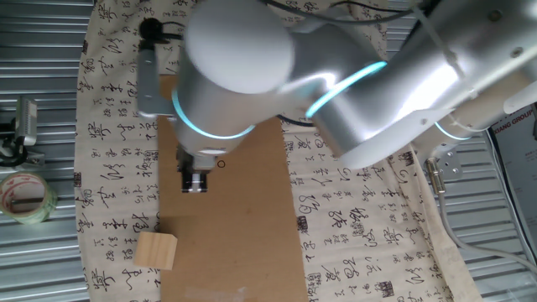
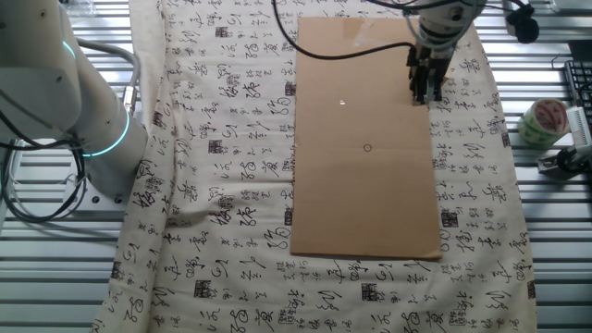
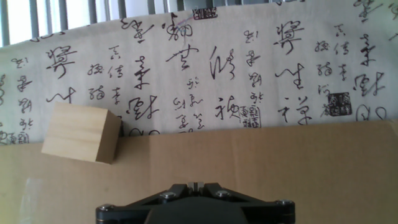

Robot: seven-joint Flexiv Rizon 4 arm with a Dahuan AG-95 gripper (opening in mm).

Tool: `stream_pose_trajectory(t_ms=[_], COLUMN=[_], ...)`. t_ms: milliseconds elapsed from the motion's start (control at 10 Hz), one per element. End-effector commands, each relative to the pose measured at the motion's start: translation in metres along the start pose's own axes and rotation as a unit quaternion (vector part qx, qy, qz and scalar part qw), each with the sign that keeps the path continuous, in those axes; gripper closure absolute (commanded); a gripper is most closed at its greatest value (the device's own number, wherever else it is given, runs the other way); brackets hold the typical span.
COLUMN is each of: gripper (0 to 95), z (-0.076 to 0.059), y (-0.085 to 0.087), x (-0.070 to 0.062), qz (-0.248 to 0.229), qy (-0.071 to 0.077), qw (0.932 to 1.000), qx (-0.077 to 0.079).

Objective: Grab the block and place it at the designated location

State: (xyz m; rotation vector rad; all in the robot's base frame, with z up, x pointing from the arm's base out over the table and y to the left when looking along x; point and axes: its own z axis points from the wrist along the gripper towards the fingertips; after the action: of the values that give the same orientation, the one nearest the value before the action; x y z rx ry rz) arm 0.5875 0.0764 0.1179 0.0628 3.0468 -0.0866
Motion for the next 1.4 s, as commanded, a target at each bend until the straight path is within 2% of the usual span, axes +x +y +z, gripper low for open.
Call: stream_pose_trajectory(t_ms=[100,1400], gripper=[95.0,95.0], z=[0.0021,0.0020], y=[0.0017,0.0018], x=[-0.0025,-0.0029], qz=[0.003,0.013], qy=[0.008,0.009], qw=[1.0000,0.9998], qx=[-0.004,-0.011])
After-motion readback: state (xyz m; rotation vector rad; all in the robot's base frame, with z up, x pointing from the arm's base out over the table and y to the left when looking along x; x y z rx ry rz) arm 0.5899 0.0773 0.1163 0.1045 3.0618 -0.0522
